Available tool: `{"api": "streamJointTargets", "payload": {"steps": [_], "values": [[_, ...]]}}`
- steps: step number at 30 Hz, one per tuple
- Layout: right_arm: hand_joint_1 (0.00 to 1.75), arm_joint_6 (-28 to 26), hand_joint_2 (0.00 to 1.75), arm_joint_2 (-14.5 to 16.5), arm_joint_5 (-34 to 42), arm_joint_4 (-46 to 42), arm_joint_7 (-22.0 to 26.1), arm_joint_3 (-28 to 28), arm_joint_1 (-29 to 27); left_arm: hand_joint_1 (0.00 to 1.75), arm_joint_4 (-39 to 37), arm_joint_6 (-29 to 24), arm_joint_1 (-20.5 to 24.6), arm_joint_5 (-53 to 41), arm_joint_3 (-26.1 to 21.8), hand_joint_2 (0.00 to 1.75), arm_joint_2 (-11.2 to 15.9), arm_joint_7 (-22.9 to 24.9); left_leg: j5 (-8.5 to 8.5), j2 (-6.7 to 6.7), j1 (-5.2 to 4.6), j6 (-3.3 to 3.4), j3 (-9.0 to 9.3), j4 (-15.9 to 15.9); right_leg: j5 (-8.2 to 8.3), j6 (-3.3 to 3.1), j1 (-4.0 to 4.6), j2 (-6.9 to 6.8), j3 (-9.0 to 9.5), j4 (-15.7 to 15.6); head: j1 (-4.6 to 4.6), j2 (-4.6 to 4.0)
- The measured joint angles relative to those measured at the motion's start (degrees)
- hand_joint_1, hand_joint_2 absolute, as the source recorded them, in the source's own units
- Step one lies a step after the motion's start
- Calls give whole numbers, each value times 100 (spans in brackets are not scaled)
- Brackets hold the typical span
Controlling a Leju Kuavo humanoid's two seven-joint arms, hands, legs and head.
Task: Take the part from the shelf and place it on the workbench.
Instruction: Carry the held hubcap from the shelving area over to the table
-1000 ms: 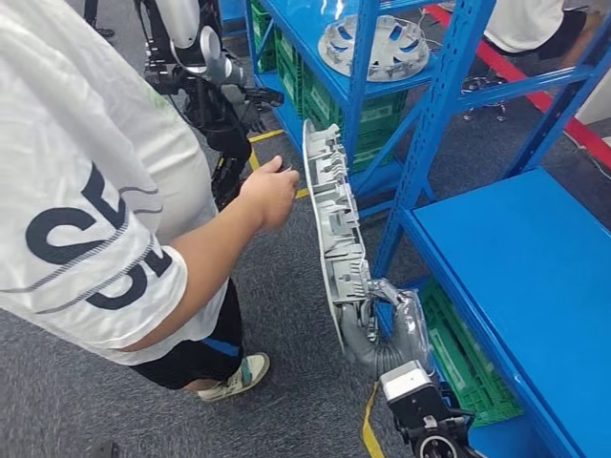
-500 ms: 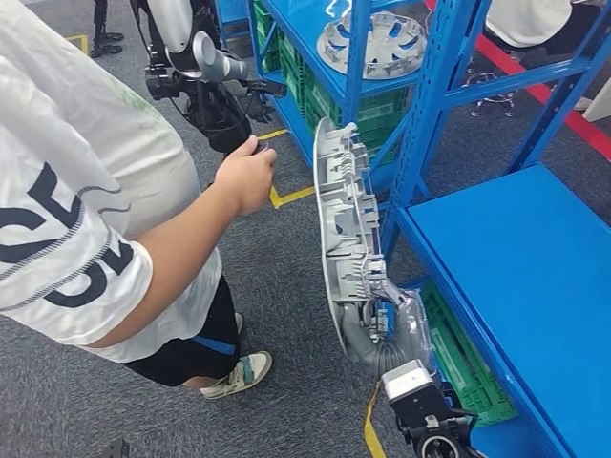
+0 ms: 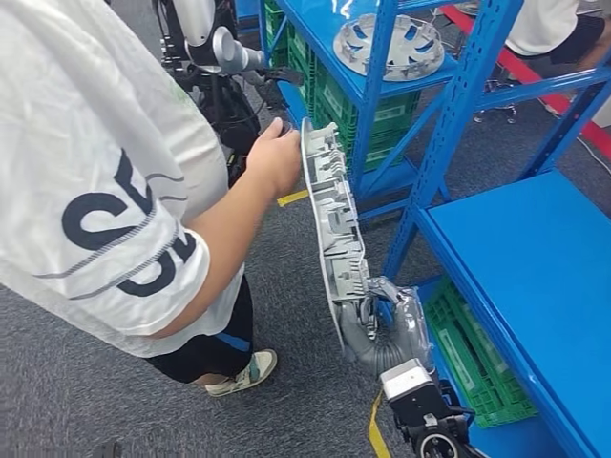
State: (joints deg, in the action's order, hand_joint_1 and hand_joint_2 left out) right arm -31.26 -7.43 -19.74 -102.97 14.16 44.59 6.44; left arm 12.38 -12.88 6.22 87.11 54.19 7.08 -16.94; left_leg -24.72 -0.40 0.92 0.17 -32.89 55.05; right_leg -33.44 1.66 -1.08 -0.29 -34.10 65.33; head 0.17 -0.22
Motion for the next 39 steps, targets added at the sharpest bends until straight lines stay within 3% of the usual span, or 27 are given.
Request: {"api": "streamJointTargets", "payload": {"steps": [2,3,4,7,9,11,13,16,17,18,19,21,23,27,29,31,32,33,34,35,37,39], "values": [[175,2,175,0,0,2,-1,1,1,0,-1,1,-4,0,-1,0,3,0,12,-2,-28,27,-17,2,-233,-2,1,4,-233,620,59,0],[175,2,175,0,0,3,-1,1,1,0,-1,2,-8,-1,-1,0,3,0,17,-5,-39,33,-21,2,-192,-11,3,5,-225,655,75,0],[175,2,175,0,0,4,-3,1,1,0,-1,4,-11,-2,-1,0,1,0,20,-10,-46,36,-20,3,-51,-29,8,6,-110,464,90,0],[175,2,175,0,0,4,-5,-2,18,0,-1,11,-12,-5,-1,0,-9,0,38,-19,-64,15,-21,12,430,-123,55,12,454,-650,151,0],[175,-3,175,0,-1,3,-7,-10,30,0,-1,18,-9,-8,-1,0,-14,0,70,-12,-68,-40,-56,22,480,-159,90,16,572,-971,170,0],[175,-10,175,1,-10,2,-13,-24,26,0,-1,28,-10,-11,-1,0,-10,0,95,-4,-54,-108,-84,26,519,-192,87,15,582,-1036,162,0],[175,-16,175,2,-28,0,-20,-33,22,0,-1,47,-10,-15,-1,0,-5,0,-73,1,-44,-165,-172,218,601,-245,63,1,601,-1106,133,0],[175,-21,175,4,-52,-3,-32,-37,10,0,-1,66,-12,-20,-1,0,-7,0,-679,4,-18,-239,-591,1231,689,-300,62,-29,532,-1132,23,0],[175,-22,175,4,-57,-3,-36,-39,3,0,-1,67,-14,-21,-1,0,-8,0,-782,4,-3,-264,-690,1507,707,-303,66,-35,504,-1127,-3,0],[175,-22,175,4,-60,-3,-40,-41,-4,0,-1,67,-17,-21,-1,0,-7,0,-775,5,15,-286,-695,1591,719,-300,66,-37,482,-1121,-21,0],[175,-22,175,4,-61,-3,-45,-43,-8,0,-1,67,-19,-21,-1,0,-6,0,-667,6,35,-304,-592,1451,727,-293,63,-35,464,-1109,-40,0],[175,-22,175,4,-61,-4,-50,-45,-12,0,-1,68,-13,-21,-1,0,1,0,-343,10,79,-325,-175,710,722,-261,55,-31,430,-1058,-91,0],[175,-22,175,4,-63,-5,-51,-48,-13,0,-1,70,-1,-21,-1,0,4,0,-168,5,78,-290,106,143,705,-199,68,-26,381,-985,-131,0],[175,-22,175,4,-76,-7,-55,-54,-17,0,-1,75,-1,-27,-1,0,2,0,-104,5,35,-126,115,27,685,-68,54,-13,316,-931,-76,0],[175,-21,175,4,-85,-8,-57,-59,-21,0,-1,79,3,-28,1,0,6,0,-57,16,39,-44,94,-5,394,-25,33,0,155,-555,-25,0],[175,-17,175,4,-96,-9,-58,-66,-36,0,-1,82,3,-29,2,0,14,1,-26,19,24,4,53,-6,-54,-1,27,5,-134,229,54,0],[175,-15,175,4,-103,-9,-60,-69,-48,0,-1,82,0,-29,2,0,17,2,-12,18,13,15,32,-5,-195,6,27,6,-245,565,83,0],[175,-14,175,4,-114,-9,-63,-73,-60,0,-1,82,-4,-29,2,0,19,4,2,17,5,19,13,-3,-229,7,27,6,-272,722,101,0],[175,-14,175,4,-126,-9,-67,-75,-67,0,-1,82,-7,-29,2,0,19,6,16,13,1,14,1,-2,-147,2,28,6,-184,634,117,0],[175,-13,175,4,-137,-9,-72,-79,-72,0,-1,82,-10,-30,2,0,17,8,28,9,0,5,-6,-1,15,-8,28,6,-2,342,137,0],[175,-9,175,5,-153,-9,-78,-89,-73,0,-1,82,-10,-33,2,0,15,10,53,2,-9,-31,-17,8,343,-40,39,13,454,-495,189,0],[175,-7,175,7,-166,-9,-77,-105,-76,0,-1,85,-7,-39,1,0,14,15,92,4,-23,-92,-50,17,446,-77,62,24,657,-960,220,0]]}}
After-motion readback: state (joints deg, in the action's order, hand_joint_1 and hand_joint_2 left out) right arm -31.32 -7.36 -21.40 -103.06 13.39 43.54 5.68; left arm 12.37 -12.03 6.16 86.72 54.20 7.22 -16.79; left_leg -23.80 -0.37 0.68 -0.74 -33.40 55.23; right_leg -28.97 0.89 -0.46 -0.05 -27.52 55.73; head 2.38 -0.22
